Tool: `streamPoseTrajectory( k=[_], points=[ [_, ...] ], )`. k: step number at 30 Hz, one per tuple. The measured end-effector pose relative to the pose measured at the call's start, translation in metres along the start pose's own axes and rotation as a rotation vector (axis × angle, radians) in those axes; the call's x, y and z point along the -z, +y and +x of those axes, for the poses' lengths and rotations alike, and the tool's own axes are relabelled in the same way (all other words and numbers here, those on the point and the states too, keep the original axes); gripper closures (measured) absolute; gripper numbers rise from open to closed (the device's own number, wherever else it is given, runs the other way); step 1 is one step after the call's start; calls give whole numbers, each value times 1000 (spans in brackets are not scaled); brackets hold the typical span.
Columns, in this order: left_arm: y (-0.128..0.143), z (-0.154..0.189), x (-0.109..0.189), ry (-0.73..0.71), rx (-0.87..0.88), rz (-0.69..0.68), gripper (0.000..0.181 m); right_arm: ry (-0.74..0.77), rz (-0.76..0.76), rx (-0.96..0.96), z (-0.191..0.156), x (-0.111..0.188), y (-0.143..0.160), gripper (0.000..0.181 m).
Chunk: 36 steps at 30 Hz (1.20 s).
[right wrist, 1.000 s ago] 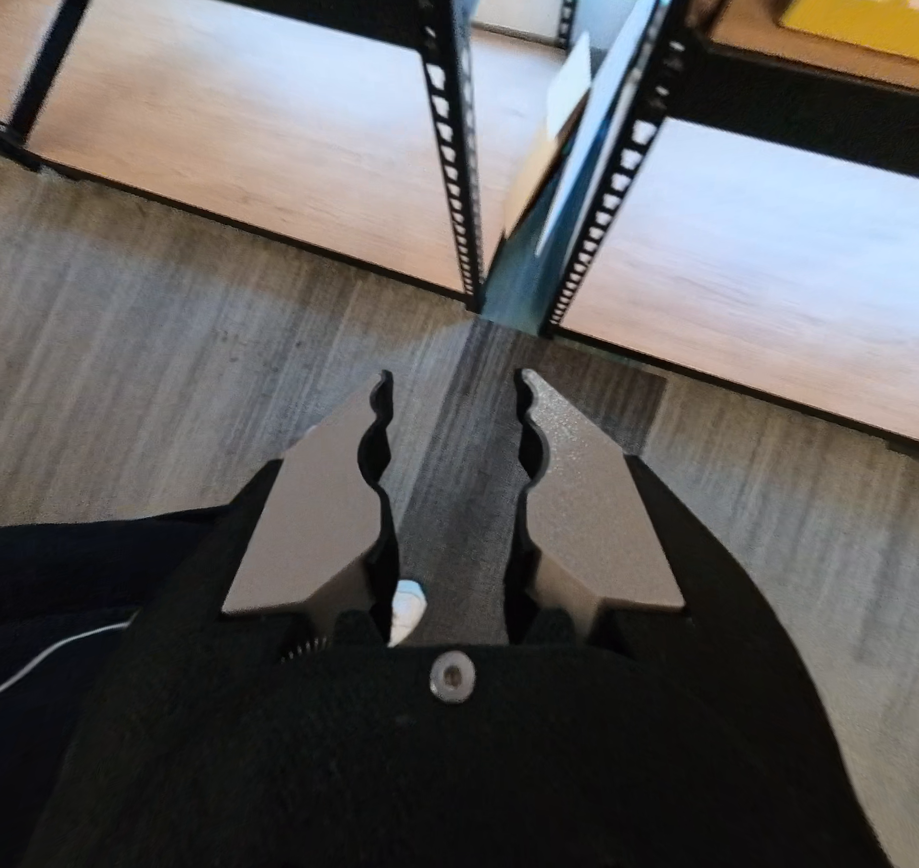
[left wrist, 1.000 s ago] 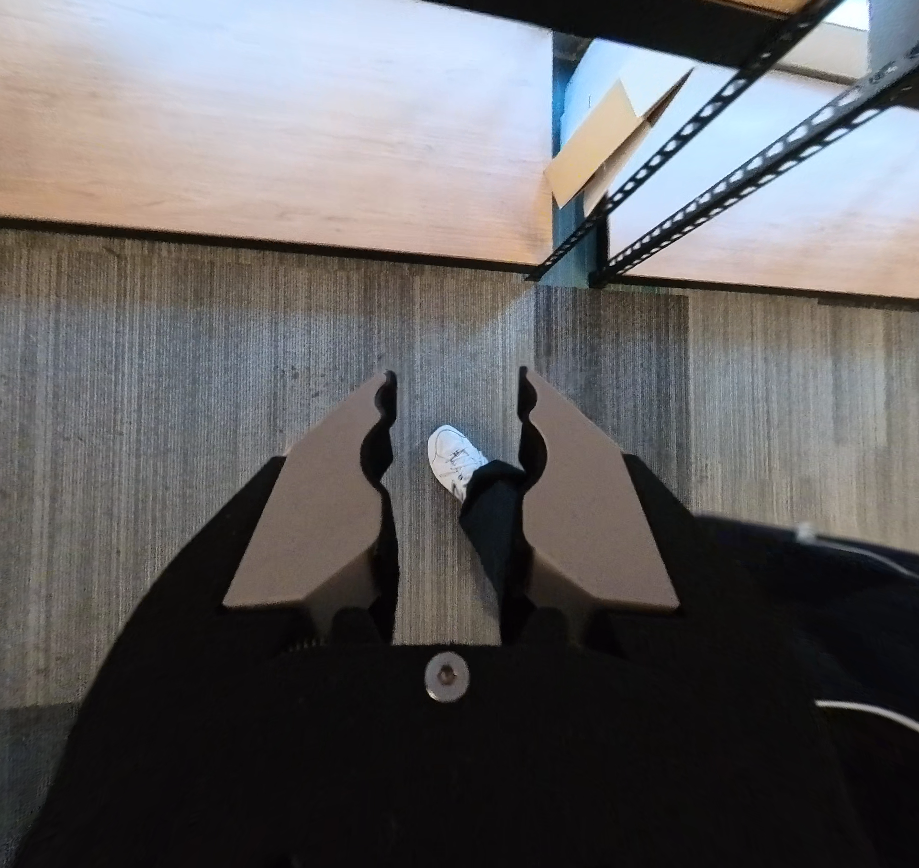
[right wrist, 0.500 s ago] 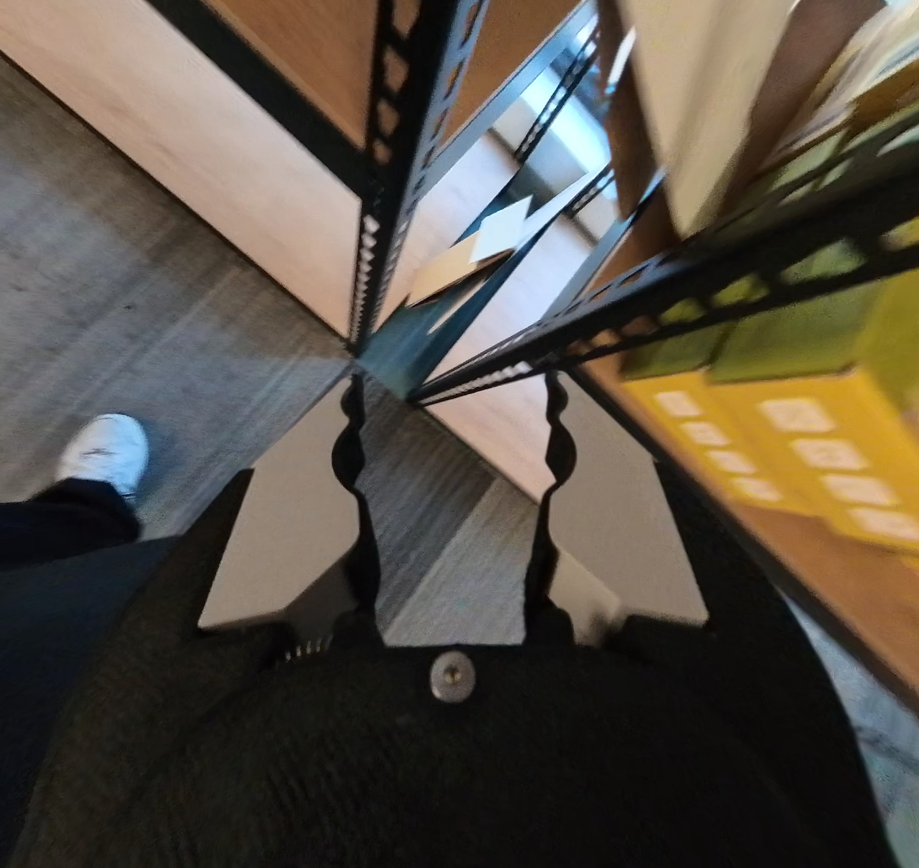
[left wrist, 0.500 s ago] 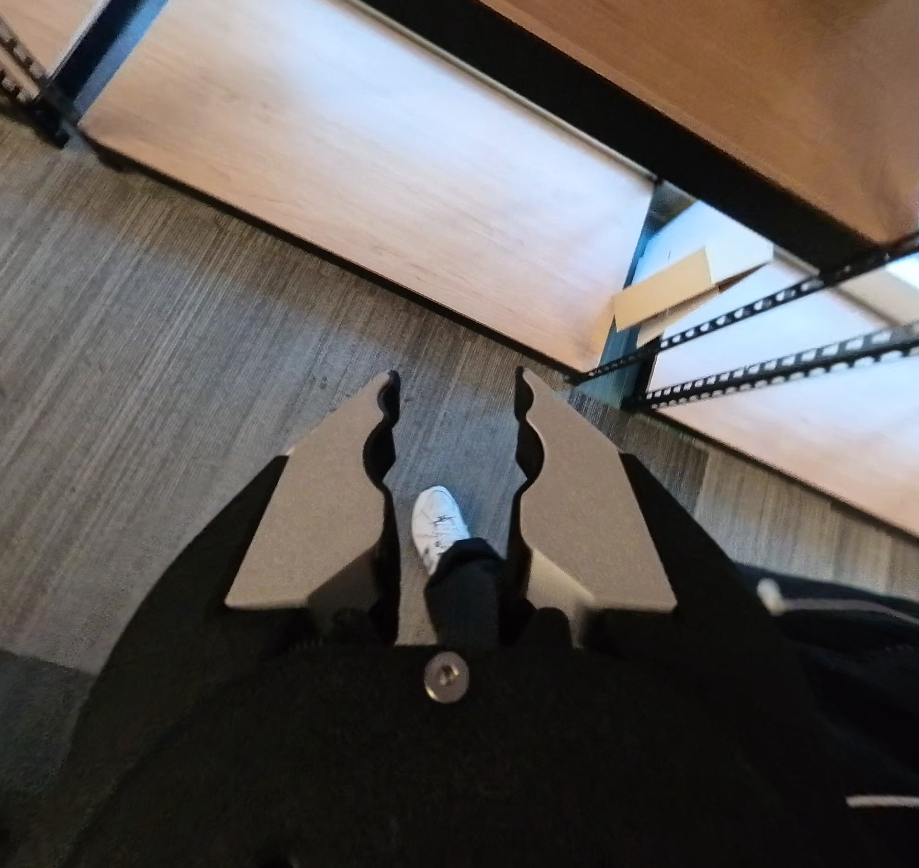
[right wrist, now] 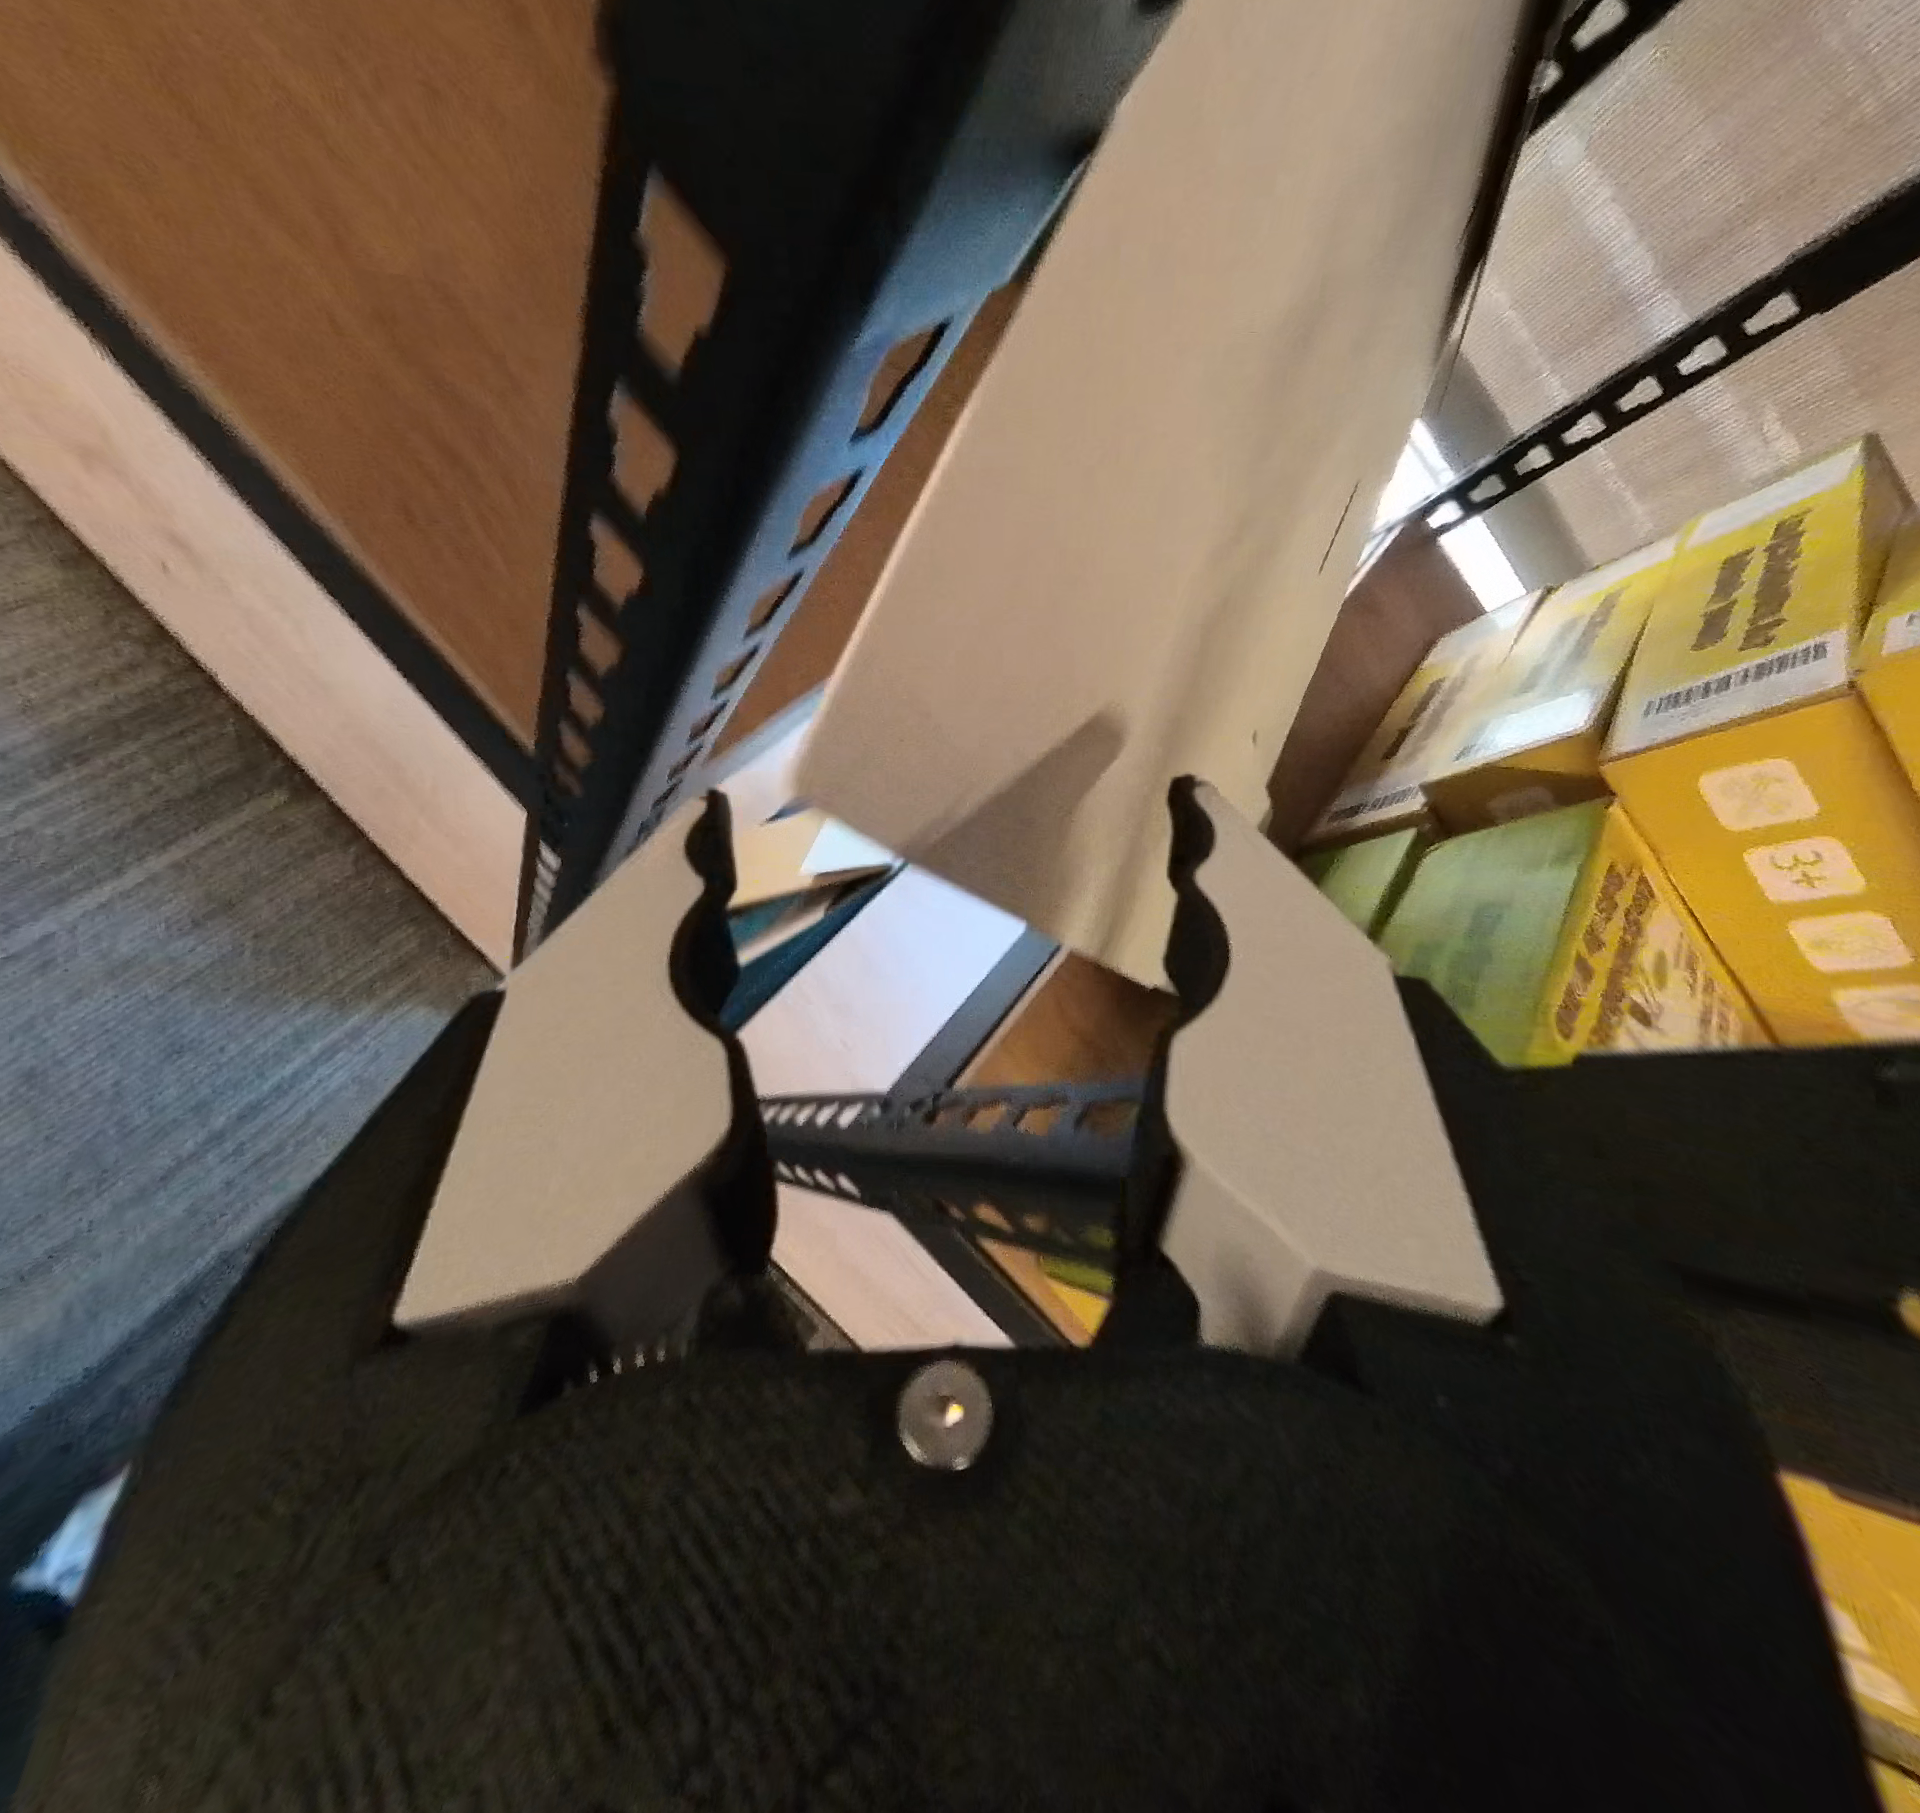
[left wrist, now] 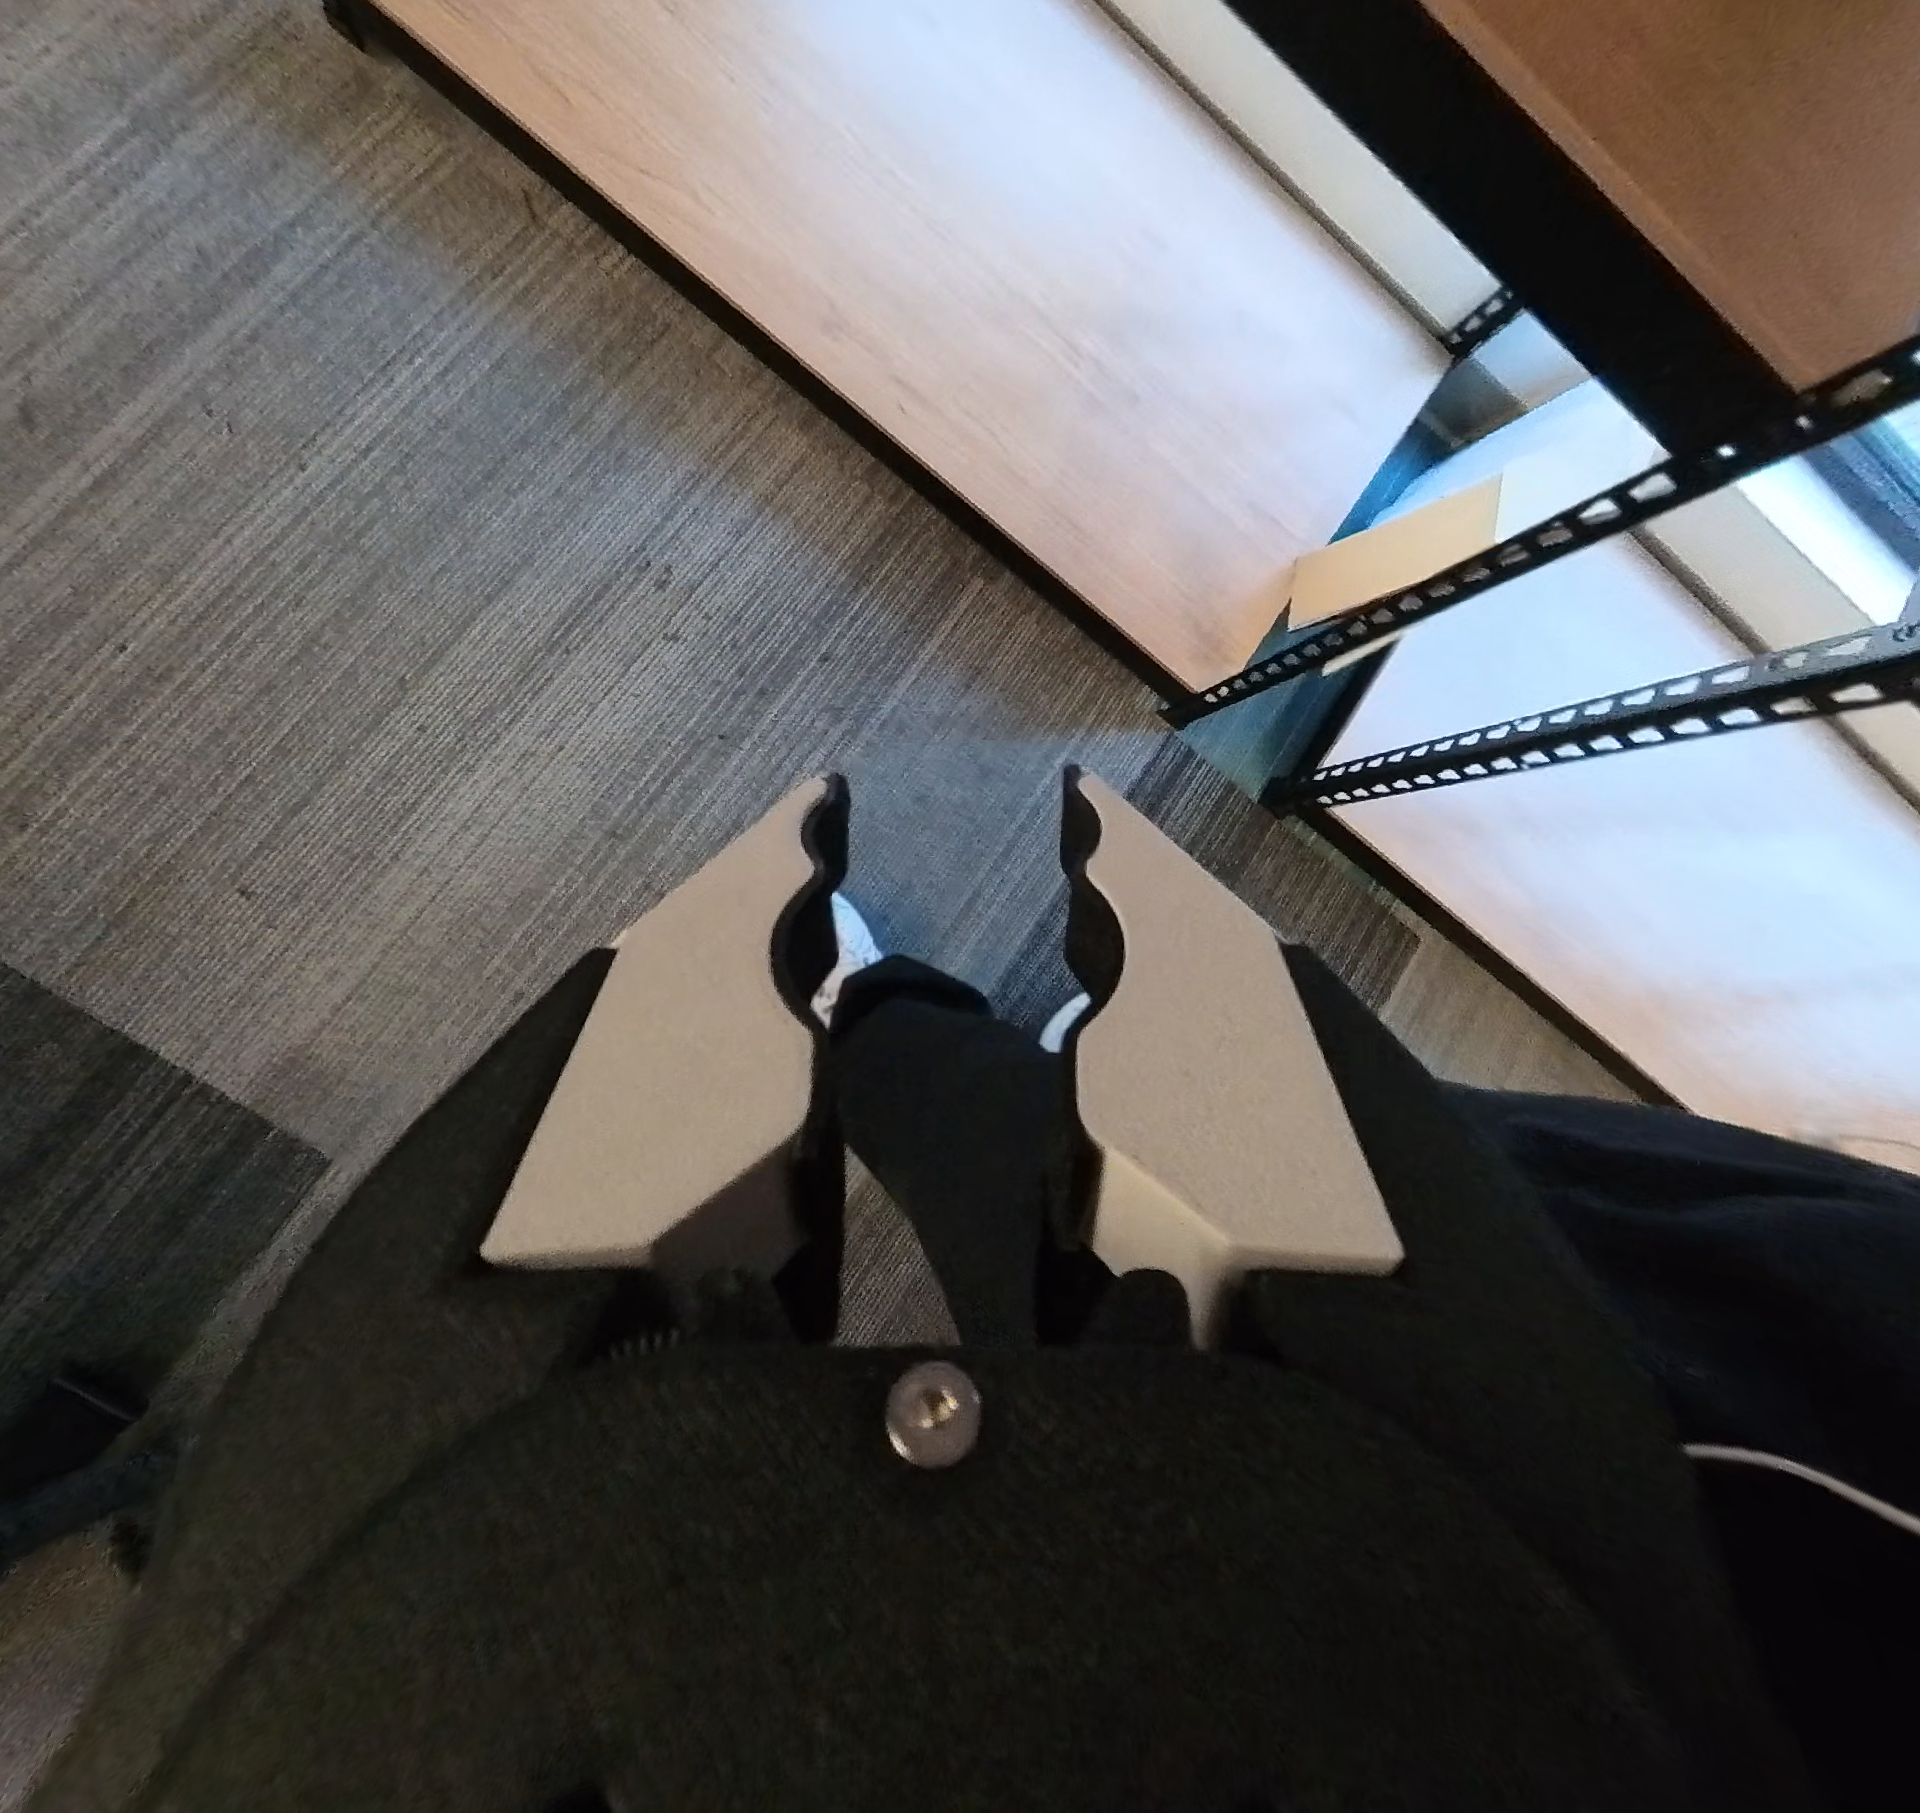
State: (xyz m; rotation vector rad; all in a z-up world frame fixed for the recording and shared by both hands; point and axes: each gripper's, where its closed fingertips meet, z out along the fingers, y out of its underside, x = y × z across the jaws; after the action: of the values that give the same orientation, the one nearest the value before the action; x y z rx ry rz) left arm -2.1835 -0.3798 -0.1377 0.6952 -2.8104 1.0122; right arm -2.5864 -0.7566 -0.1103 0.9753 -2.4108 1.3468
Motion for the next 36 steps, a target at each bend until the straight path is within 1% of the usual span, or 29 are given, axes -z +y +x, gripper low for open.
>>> streamPoseTrajectory(
  k=[3,4,5,9,13,16,18,19,20,21,22,23,24,25,26,27,28,30,31,32,33,34,36],
  points=[
    [7,11,18,-5,-24,1,142,45,4,-78,15,-14,-7,109],
    [9,13,23,-9,-32,4,143,34,11,-87,16,-18,-8,108],
    [11,14,27,-13,-36,7,143,35,32,-85,17,-20,-11,113],
    [21,14,41,-37,-8,13,143,27,90,-43,17,-19,-19,134],
    [34,15,50,-45,4,6,143,49,119,-62,25,-12,-20,148],
    [42,17,52,-40,-1,-5,145,80,124,-82,40,-2,-19,159],
    [44,19,51,-34,-6,-13,145,107,106,-155,58,10,-17,169],
    [43,20,50,-29,-12,-15,145,77,112,-179,59,17,-22,168],
    [40,22,49,-22,-21,-13,145,102,171,-189,67,31,-36,174],
    [36,24,48,-12,-37,-8,145,106,199,-207,72,44,-48,178],
    [29,28,46,-2,-57,1,145,92,214,-239,74,52,-58,180],
    [19,32,45,10,-82,14,146,75,180,-268,75,53,-58,179],
    [5,38,43,24,-117,36,147,45,208,-299,75,56,-65,179],
    [-11,44,42,29,-181,60,153,49,214,-336,76,58,-67,179],
    [-30,47,41,-4,-283,71,162,33,203,-365,73,57,-67,178],
    [-50,44,40,-88,-408,65,173,35,198,-394,72,58,-69,178],
    [-75,38,40,-202,-543,62,181,42,207,-422,73,60,-73,178],
    [-131,31,48,-420,-782,87,181,24,233,-512,77,63,-84,178],
    [-156,33,52,-489,-853,110,181,26,238,-569,81,64,-90,178],
    [-177,38,57,-515,-881,138,181,28,243,-622,85,64,-96,178],
    [-193,43,61,-516,-872,173,181,22,252,-684,89,65,-101,178],
    [-206,47,65,-506,-844,202,181,8,265,-754,91,66,-107,179],
    [-222,49,72,-492,-791,233,181,18,281,-857,96,69,-114,180]
  ],
)
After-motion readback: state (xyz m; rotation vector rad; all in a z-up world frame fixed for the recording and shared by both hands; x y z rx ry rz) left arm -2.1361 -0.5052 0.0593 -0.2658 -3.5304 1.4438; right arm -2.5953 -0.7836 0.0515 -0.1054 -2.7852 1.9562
